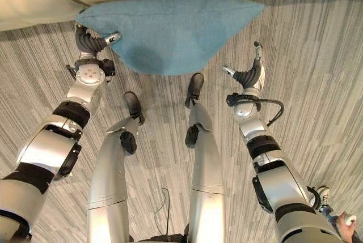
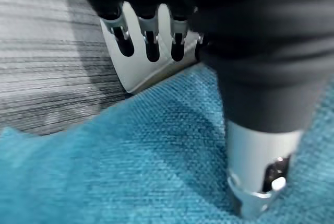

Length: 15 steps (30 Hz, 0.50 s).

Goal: Pick up all the scattered cushions and arrange them neatly on the sofa.

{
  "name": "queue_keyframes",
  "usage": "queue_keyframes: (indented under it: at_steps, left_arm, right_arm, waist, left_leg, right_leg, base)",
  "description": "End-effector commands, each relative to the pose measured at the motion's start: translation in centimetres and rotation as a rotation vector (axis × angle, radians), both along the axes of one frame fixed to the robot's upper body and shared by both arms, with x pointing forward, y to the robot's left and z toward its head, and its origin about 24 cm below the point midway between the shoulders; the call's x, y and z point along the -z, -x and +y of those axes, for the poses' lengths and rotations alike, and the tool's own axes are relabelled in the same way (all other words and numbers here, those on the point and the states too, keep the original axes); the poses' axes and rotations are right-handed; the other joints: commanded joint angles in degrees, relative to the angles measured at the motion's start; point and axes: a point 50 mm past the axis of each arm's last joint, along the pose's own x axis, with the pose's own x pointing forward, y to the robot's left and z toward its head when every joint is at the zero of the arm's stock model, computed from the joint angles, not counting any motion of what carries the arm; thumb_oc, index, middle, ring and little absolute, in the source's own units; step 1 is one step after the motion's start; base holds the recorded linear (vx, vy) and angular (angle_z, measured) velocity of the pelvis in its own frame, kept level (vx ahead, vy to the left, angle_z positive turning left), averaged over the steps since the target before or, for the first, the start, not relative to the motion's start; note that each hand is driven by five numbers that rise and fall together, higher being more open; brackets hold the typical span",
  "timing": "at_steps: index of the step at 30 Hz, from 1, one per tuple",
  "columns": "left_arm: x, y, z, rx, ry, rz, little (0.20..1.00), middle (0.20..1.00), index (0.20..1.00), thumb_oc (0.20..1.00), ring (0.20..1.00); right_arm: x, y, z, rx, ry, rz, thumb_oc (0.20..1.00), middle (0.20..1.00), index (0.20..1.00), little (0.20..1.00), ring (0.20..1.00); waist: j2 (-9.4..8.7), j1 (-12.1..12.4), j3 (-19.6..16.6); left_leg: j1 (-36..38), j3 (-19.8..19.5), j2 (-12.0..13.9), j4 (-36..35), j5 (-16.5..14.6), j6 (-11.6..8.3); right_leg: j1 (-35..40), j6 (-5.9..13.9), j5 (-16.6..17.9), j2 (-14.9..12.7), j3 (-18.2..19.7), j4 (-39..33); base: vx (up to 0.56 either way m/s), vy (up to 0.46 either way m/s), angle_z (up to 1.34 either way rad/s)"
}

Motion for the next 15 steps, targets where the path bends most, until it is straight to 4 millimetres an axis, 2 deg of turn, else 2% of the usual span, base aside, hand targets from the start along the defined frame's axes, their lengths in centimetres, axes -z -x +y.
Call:
queue_keyframes:
  at_steps: [1,3,4,5,10,15]
  left_arm:
    - [0.7,0.4,-2.8,0.104,0.029,-0.058,1.000,1.000,1.000,1.000,1.000]
    - [0.3,0.4,-3.4,0.120,0.029,-0.071,1.000,1.000,1.000,1.000,1.000]
    - [-0.3,0.5,-4.6,0.156,0.029,-0.093,1.000,1.000,1.000,1.000,1.000]
    - [-0.3,0.5,-4.6,0.156,0.029,-0.094,1.000,1.000,1.000,1.000,1.000]
    - [-1.4,0.9,-7.2,0.221,-0.007,-0.144,1.000,1.000,1.000,1.000,1.000]
    - [-1.2,1.1,-7.9,0.236,-0.010,-0.144,1.000,1.000,1.000,1.000,1.000]
  right_arm:
    - [1.5,1.0,-2.5,0.083,0.049,0.023,1.000,1.000,1.000,1.000,1.000]
    - [1.3,0.9,-2.7,0.095,0.044,0.024,1.000,1.000,1.000,1.000,1.000]
    - [1.2,0.7,-3.4,0.124,0.050,0.040,1.000,1.000,1.000,1.000,1.000]
    - [1.2,0.7,-3.4,0.124,0.050,0.040,1.000,1.000,1.000,1.000,1.000]
    - [-0.3,0.0,-4.9,0.203,0.064,0.059,1.000,1.000,1.000,1.000,1.000]
    - [-0.8,-0.1,-5.4,0.245,0.062,0.057,1.000,1.000,1.000,1.000,1.000]
  waist:
    - [3.66,-0.69,-6.66]
    - [3.84,-0.60,-6.70]
    - [4.17,-0.38,-6.69]
    - [4.21,-0.38,-6.68]
    - [5.36,0.69,-6.20]
    - [5.80,1.08,-6.04]
  left_leg:
    - [-0.53,-9.85,-1.30,-1.91,-3.75,-3.58]
    - [-0.94,-9.93,-1.39,-1.88,-3.66,-3.56]
    - [-1.53,-10.09,-1.57,-1.92,-3.36,-3.66]
    - [-1.59,-10.10,-1.58,-1.90,-3.36,-3.66]
    - [-3.27,-10.50,-1.75,-1.56,-2.80,-3.99]
    - [-3.58,-10.46,-1.92,-1.51,-2.57,-4.11]
  right_leg:
    - [1.95,6.49,-12.87,-1.83,4.43,9.37]
    - [1.47,6.46,-13.00,-1.82,4.36,9.72]
    - [0.65,6.37,-13.22,-1.67,4.26,10.35]
    - [0.59,6.36,-13.23,-1.68,4.25,10.38]
    - [-1.71,6.29,-13.46,-1.27,4.34,12.28]
    - [-2.23,6.08,-13.83,-0.97,4.26,13.13]
  base:
    - [0.01,-0.041,0.00]
    - [0.01,-0.059,0.01]
    - [0.01,-0.077,0.01]
    - [0.01,-0.089,0.03]
    - [0.00,-0.057,0.04]
    - [0.00,-0.047,0.03]
